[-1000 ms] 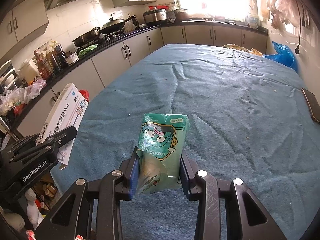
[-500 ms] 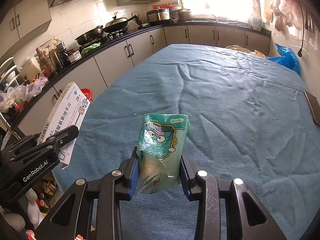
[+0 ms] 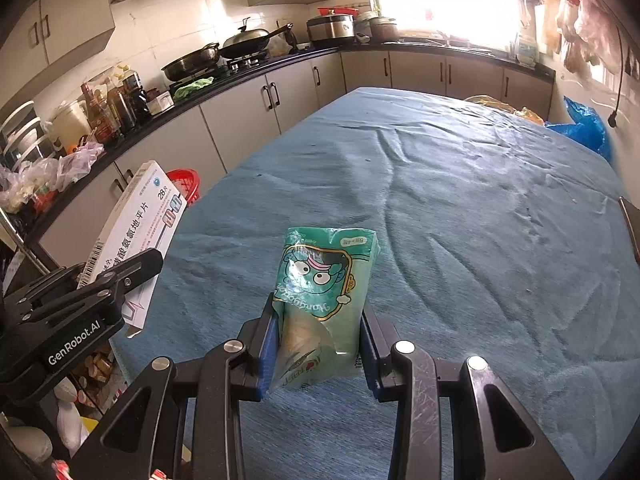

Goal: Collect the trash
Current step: 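Carry the white box and teal snack bag toward the red basket, then lower both items into the red basket and open both grippers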

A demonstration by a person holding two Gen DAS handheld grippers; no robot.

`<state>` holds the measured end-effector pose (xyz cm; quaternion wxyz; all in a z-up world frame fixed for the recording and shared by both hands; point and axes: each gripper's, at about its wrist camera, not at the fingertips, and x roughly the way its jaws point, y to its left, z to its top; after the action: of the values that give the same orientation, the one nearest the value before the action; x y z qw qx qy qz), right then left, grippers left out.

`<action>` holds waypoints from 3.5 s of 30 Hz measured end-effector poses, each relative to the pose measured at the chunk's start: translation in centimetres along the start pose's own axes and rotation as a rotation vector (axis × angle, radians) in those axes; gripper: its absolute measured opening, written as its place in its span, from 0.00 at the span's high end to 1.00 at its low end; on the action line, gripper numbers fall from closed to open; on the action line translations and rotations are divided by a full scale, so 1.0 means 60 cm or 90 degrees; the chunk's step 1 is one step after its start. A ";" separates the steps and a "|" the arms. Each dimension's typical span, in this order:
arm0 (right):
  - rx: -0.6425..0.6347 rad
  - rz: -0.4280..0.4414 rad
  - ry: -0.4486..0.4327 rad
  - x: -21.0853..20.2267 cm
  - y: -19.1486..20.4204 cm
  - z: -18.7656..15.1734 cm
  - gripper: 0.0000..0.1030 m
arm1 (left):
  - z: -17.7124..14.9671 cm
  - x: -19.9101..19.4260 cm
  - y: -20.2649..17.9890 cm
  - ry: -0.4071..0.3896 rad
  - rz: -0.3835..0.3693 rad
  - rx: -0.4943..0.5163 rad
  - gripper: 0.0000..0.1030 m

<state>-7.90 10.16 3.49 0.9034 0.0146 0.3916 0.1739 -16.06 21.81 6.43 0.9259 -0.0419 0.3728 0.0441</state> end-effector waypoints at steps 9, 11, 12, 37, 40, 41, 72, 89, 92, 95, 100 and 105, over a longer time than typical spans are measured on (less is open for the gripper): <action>-0.024 0.018 0.007 0.019 0.035 0.013 0.63 | -0.001 -0.001 0.038 0.000 0.008 -0.029 0.66; -0.028 0.022 0.009 0.024 0.042 0.016 0.62 | 0.000 -0.003 0.051 0.000 0.010 -0.036 0.66; -0.030 0.025 0.010 0.027 0.046 0.017 0.62 | -0.001 -0.003 0.057 0.000 0.011 -0.039 0.66; -0.078 0.072 0.023 0.072 0.121 0.054 0.62 | 0.018 -0.008 0.160 -0.018 -0.001 -0.106 0.66; -0.078 0.073 0.026 0.074 0.121 0.054 0.62 | 0.018 -0.010 0.168 -0.023 -0.014 -0.117 0.67; -0.078 0.074 0.026 0.074 0.121 0.054 0.62 | 0.018 -0.011 0.172 -0.022 -0.027 -0.125 0.67; -0.092 0.148 0.016 0.091 0.165 0.136 0.62 | 0.087 -0.029 0.246 -0.076 0.030 -0.108 0.67; -0.083 0.209 0.041 0.202 0.269 0.215 0.62 | 0.141 0.054 0.309 -0.065 0.059 -0.106 0.67; -0.072 0.214 0.059 0.233 0.279 0.221 0.62 | 0.144 0.074 0.325 -0.055 0.058 -0.120 0.67; -0.066 0.214 0.073 0.255 0.282 0.222 0.62 | 0.143 0.088 0.337 -0.047 0.056 -0.133 0.66; -0.052 0.222 0.099 0.285 0.286 0.216 0.56 | 0.137 0.097 0.357 -0.045 0.049 -0.162 0.62; -0.038 0.232 0.100 0.284 0.282 0.213 0.48 | 0.132 0.079 0.370 -0.068 0.041 -0.187 0.34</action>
<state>6.86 33.02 3.10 0.8239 0.0451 0.4462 0.3464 -9.73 44.95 7.81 0.9264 -0.1624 0.3139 0.1296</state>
